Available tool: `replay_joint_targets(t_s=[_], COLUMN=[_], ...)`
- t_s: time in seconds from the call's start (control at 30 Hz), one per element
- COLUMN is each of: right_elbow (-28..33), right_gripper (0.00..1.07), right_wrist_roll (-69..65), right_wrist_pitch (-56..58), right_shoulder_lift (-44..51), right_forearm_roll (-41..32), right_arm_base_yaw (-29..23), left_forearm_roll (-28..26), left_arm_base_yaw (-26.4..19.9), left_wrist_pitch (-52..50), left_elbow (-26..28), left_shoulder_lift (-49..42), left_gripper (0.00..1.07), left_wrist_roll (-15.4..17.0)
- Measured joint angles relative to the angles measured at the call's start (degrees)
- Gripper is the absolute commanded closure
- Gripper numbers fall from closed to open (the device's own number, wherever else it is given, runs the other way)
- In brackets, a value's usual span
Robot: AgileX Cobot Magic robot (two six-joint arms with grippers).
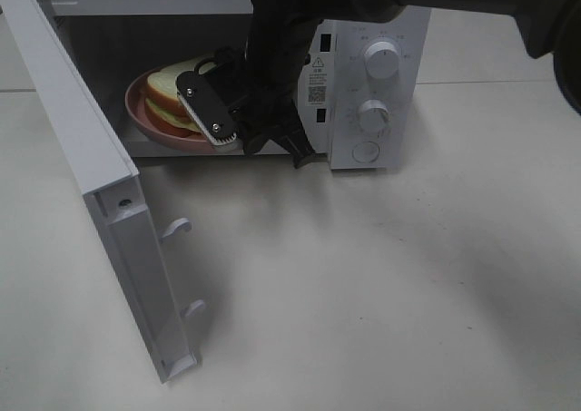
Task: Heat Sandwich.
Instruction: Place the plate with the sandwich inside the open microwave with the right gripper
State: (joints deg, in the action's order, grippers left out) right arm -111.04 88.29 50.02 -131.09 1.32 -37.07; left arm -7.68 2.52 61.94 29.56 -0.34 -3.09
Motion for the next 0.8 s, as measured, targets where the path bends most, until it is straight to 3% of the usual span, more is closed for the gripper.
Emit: replay_joint_targets(t_s=[0.8], right_elbow=[-20.17], right_gripper=[1.07], right_wrist_roll=[-4.07], right_wrist_pitch=[3.44], right_shoulder_lift=[-11.97], right_forearm_roll=[1.20], right_arm_base_yaw=[-0.86], left_forearm_roll=[0.06], left_arm_base_yaw=[0.00], left_wrist_pitch=[0.00], left_elbow=[0.00], left_shoulder_lift=[0.00], left_gripper=[0.08], left_wrist_roll=[0.00])
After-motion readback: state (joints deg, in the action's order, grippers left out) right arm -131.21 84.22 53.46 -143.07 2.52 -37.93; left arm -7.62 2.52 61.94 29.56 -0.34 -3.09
